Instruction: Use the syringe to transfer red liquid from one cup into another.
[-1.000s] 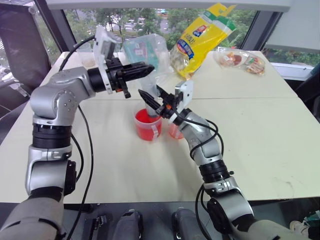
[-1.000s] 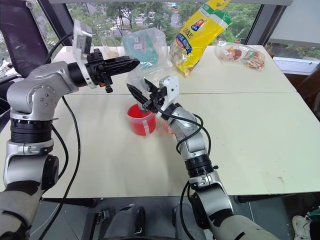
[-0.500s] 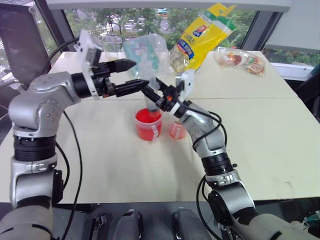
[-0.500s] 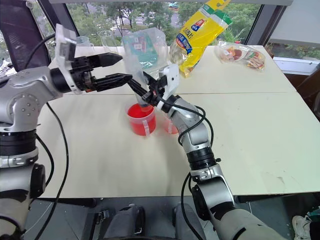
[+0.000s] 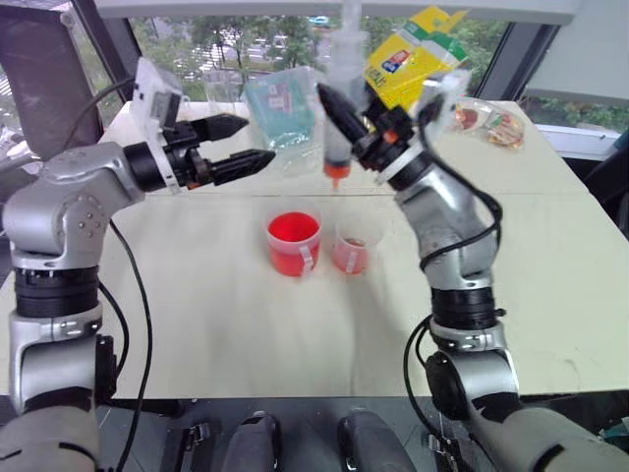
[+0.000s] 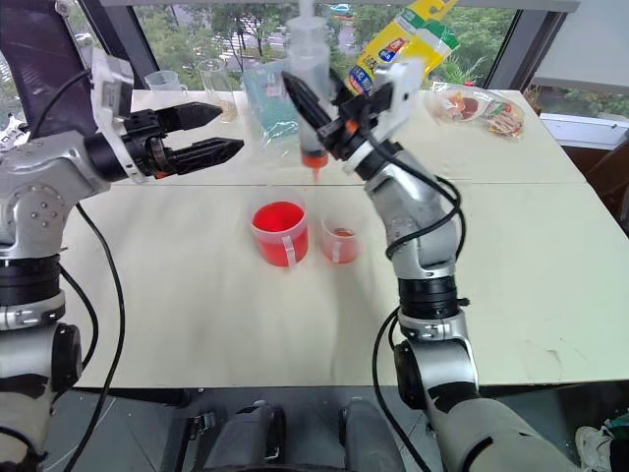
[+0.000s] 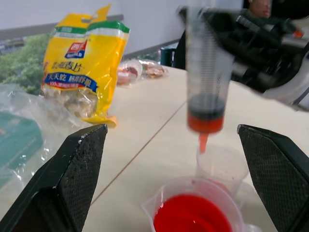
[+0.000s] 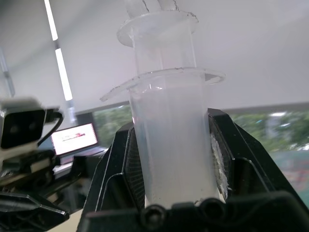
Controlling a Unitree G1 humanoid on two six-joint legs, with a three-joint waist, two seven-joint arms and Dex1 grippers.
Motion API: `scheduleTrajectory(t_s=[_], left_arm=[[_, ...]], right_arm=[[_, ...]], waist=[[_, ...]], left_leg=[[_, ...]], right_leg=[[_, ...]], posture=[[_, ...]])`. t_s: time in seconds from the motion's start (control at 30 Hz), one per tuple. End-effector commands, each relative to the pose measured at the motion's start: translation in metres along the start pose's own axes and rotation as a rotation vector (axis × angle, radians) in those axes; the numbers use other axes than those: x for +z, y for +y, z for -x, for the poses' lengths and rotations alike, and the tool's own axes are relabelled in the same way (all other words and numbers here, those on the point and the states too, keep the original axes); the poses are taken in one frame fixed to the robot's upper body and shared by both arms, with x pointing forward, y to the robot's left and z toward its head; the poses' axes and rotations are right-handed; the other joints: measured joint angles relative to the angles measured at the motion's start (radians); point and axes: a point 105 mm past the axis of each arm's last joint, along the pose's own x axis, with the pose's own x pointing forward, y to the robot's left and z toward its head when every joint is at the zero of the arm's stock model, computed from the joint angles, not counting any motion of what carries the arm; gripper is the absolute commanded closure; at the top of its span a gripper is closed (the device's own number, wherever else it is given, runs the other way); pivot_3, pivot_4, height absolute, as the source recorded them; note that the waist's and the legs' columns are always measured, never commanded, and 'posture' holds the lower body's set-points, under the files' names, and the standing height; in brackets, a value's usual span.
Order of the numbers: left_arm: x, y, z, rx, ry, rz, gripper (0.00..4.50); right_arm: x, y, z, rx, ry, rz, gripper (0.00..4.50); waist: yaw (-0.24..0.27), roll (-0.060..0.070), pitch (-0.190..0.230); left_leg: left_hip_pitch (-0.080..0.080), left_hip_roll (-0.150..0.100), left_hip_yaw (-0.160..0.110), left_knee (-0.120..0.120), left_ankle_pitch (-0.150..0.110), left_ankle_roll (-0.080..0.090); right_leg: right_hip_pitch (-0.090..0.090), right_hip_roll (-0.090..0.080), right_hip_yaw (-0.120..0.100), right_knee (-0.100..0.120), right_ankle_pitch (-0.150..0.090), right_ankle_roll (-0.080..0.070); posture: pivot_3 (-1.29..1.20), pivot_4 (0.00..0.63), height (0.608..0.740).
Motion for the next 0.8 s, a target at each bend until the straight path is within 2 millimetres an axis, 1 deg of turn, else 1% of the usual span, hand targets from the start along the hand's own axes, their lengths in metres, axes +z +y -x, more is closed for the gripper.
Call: scheduleTrajectory(t_s=[0.03,0.13,0.23,0.3,0.4,0.57,0.73,0.8], left_arm=[[0.016,0.001,-0.011,-0.013,-0.052,-0.069,0.05],[0.02,0.004,-0.025,-0.02,-0.082,-0.076,0.05],[0.024,0.008,-0.038,-0.02,-0.105,-0.09,0.05],[0.029,0.01,-0.047,-0.024,-0.128,-0.097,0.05],[0.035,0.012,-0.064,-0.033,-0.155,-0.102,0.05],[0.034,0.009,-0.088,-0.083,-0.162,-0.099,0.05],[0.031,0.005,-0.104,-0.135,-0.166,-0.085,0.05],[0.029,0.003,-0.107,-0.152,-0.163,-0.083,0.05]], right_arm=[[0.009,-0.005,0.015,-0.035,-0.018,0.028,3.07],[-0.01,-0.01,0.032,-0.078,0.039,0.03,3.07],[-0.026,-0.008,0.042,-0.092,0.079,0.03,3.07],[-0.031,-0.007,0.045,-0.097,0.094,0.033,3.07],[-0.034,-0.006,0.047,-0.107,0.101,0.03,3.07],[-0.035,-0.001,0.047,-0.102,0.105,0.028,3.07],[-0.034,0.005,0.047,-0.082,0.106,0.032,3.07],[-0.034,0.006,0.047,-0.078,0.106,0.033,3.07]], waist=[[0.0,0.0,0.0],[0.0,0.0,0.0],[-0.002,0.0,0.0],[-0.002,0.0,0.0],[-0.001,0.0,0.0],[0.001,0.0,0.0],[-0.001,0.0,0.0],[-0.001,0.0,0.0]], left_leg=[[0.0,0.0,0.0,0.0,0.0,0.0],[0.0,0.0,0.0,0.0,0.0,0.0],[0.0,0.0,0.001,0.0,0.0,0.0],[0.0,0.0,0.001,0.0,0.0,0.0],[0.0,0.0,0.001,0.0,0.0,0.0],[0.0,0.0,0.001,0.0,0.0,0.0],[0.0,0.0,0.001,0.0,0.0,0.0],[0.0,0.0,0.001,0.0,0.0,0.0]], right_leg=[[0.0,0.0,0.0,0.0,0.0,0.0],[0.0,0.0,0.0,0.0,0.0,0.0],[0.0,0.001,0.0,0.0,0.0,0.0],[-0.001,0.001,0.0,0.0,0.0,0.0],[-0.001,0.001,0.0,0.0,0.0,0.0],[-0.001,0.002,0.0,0.0,0.0,0.0],[-0.001,0.002,0.0,-0.001,0.0,0.0],[-0.001,0.002,0.0,-0.001,0.0,0.0]], posture=[[0.0,0.15,0.74],[0.0,0.15,0.74],[0.0,0.15,0.74],[0.0,0.15,0.74],[0.0,0.15,0.74],[0.0,0.15,0.74],[0.0,0.15,0.74],[0.0,0.15,0.74]])
